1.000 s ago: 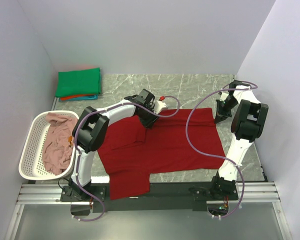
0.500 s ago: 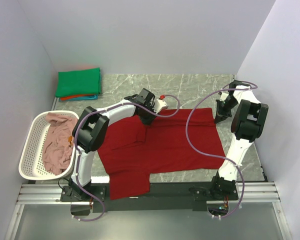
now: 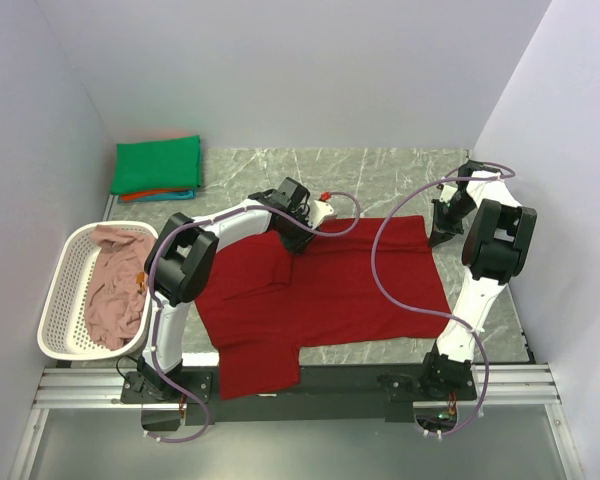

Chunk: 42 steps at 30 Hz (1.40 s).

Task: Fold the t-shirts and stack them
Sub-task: Fold the tshirt

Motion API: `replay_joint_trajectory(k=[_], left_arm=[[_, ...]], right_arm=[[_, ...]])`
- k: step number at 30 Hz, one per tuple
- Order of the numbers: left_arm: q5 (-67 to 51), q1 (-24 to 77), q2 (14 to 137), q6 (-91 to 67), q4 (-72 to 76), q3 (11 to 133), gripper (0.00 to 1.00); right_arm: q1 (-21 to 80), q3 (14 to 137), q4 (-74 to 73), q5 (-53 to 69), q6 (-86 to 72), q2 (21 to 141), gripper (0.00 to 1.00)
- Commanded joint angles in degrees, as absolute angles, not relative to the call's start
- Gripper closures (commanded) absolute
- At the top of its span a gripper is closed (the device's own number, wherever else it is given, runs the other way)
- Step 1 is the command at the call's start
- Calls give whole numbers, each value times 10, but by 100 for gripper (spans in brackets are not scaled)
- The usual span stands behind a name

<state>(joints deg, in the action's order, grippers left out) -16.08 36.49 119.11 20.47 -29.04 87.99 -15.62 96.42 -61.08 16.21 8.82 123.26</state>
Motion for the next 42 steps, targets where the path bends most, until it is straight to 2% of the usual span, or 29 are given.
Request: replay_joint_trajectory(k=[1,10,14,18,20,30,42], left_arm=[[-178,367,1190,211,-298,888,66],[-169,367,1201,214,-302,896,81],[-165,367,1200,218,-304,891,81],[-171,367,1184,216,-297,878,96],[-177,367,1171,218,-299,875,99],[-208,360,1125,230,-316,861,99],[-205,356,1136,220,-301,836,99]], right_arm=[[-153,969,-612,172,91,1239,100],[-153,971,-612,173,94,1241,100],[-153,970,-611,174,94,1241,100],[-153,968,-610,175,94,1238,100],[-153,966,-611,176,94,1238,100],[-154,968,-616,167,102,1218,100],[-154,961,-615,149,115,1201,100]])
